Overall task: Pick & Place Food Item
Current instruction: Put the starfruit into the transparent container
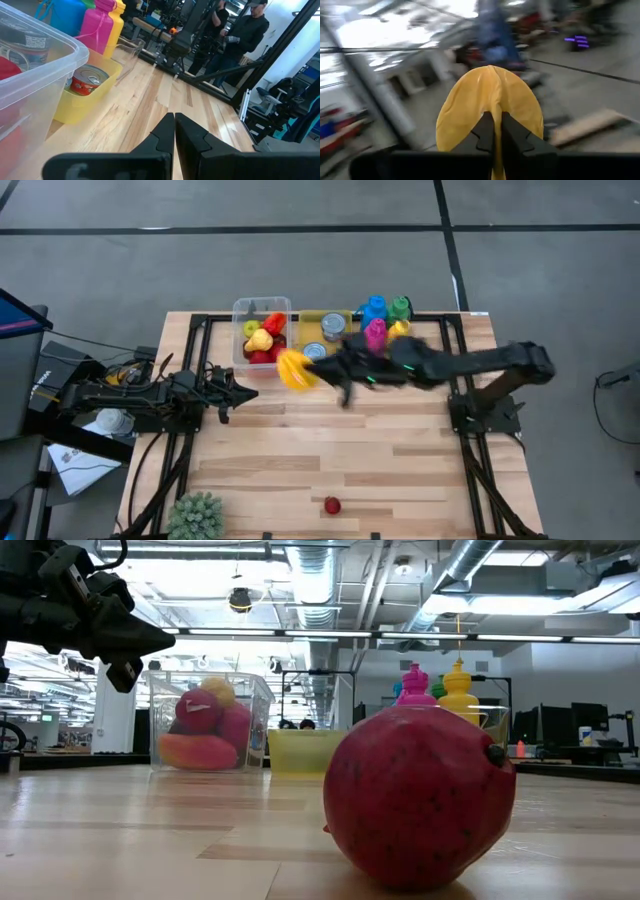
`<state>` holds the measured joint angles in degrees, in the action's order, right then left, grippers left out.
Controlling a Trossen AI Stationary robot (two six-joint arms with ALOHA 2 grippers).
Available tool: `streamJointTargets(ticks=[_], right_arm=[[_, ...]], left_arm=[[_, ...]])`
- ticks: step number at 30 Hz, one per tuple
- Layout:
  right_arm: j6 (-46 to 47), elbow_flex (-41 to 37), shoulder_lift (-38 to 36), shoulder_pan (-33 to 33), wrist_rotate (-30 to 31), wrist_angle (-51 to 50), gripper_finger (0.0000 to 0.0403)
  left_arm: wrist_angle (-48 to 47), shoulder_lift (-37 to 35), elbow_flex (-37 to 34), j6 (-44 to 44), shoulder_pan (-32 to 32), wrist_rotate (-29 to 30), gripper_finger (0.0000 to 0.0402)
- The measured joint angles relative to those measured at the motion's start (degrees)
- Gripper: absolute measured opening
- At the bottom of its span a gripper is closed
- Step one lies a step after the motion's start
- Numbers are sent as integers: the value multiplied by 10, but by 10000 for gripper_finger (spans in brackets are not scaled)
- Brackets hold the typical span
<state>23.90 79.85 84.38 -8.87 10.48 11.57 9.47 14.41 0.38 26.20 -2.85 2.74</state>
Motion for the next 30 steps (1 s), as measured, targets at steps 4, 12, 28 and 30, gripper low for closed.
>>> streamJointTargets(ticks=[4,12,28,30], right_arm=[[13,5,76,90,-1,19,8],[-15,141,251,212,-91,3,8],[-69,534,555,287,-106,-175,8],[-60,530,564,291,-100,-171,8]], left_arm=[[0,0,0,0,0,0,2],[0,0,0,0,0,0,2],[0,0,0,0,0,0,2],[0,0,0,0,-1,0,2]])
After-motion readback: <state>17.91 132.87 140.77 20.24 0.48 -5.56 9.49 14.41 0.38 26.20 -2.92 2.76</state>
